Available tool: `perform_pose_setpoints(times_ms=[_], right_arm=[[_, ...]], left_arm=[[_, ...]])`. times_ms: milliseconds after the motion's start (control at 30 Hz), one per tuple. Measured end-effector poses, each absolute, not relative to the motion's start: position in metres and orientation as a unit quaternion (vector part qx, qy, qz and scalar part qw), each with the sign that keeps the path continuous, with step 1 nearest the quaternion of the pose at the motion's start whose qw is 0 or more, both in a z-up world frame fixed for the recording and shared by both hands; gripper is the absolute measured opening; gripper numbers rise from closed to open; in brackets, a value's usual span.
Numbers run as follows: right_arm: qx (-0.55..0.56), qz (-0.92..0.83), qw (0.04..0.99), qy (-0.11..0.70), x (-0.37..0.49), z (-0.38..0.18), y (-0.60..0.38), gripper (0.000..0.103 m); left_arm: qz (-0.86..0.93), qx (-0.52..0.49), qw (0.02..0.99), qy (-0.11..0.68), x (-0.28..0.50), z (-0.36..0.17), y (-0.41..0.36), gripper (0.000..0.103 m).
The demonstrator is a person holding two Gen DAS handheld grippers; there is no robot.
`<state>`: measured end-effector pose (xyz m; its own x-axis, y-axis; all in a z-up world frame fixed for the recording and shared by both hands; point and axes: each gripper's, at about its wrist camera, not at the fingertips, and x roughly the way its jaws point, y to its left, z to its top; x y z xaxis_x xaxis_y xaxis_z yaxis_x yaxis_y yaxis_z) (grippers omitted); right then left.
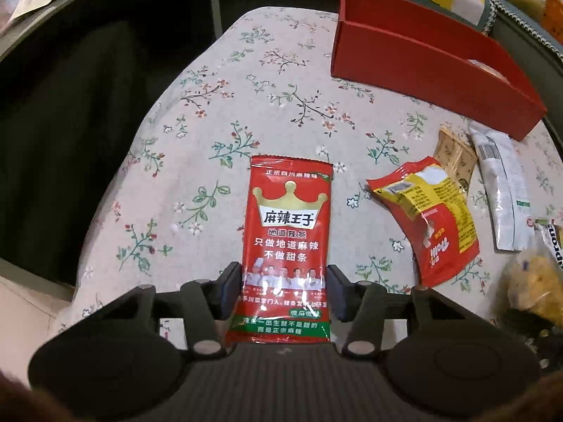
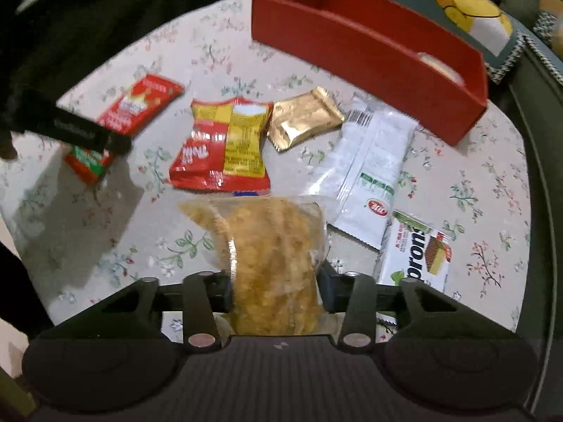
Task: Organize snacks
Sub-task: 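Grasp the red spicy-strip packet with the left tool while the right tool grasps the clear crispy-snack bag, then lift both held packets and carry them over the red tray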
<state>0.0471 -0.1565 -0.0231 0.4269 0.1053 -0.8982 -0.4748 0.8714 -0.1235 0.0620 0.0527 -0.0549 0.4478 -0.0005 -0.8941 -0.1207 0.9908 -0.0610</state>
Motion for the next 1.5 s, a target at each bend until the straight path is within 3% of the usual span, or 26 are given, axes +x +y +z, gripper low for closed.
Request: perform_pose_setpoints(times_ms=[233,700,1500], right_arm=[[-0.16,0.158,0.839,0.495,0.042,-0.013,-0.164,0.043],[-0.116,0.149,0.863,0.468,0.053,0.012,-0.175,0.043],[-0.063,0.11,0.903,0.41,0.123,0.056,-0.195,0.043]], left_arm=[[0.019,-0.083,0.848,0.523,0.054,-0.051,0.053,0.066],[-0.031,-0.113,0.871,0.478,0.058,-0.018,0.037,0.065],[-0.067,-0.093,0.9,0.42,0.134,0.028,-0.011,0.065]])
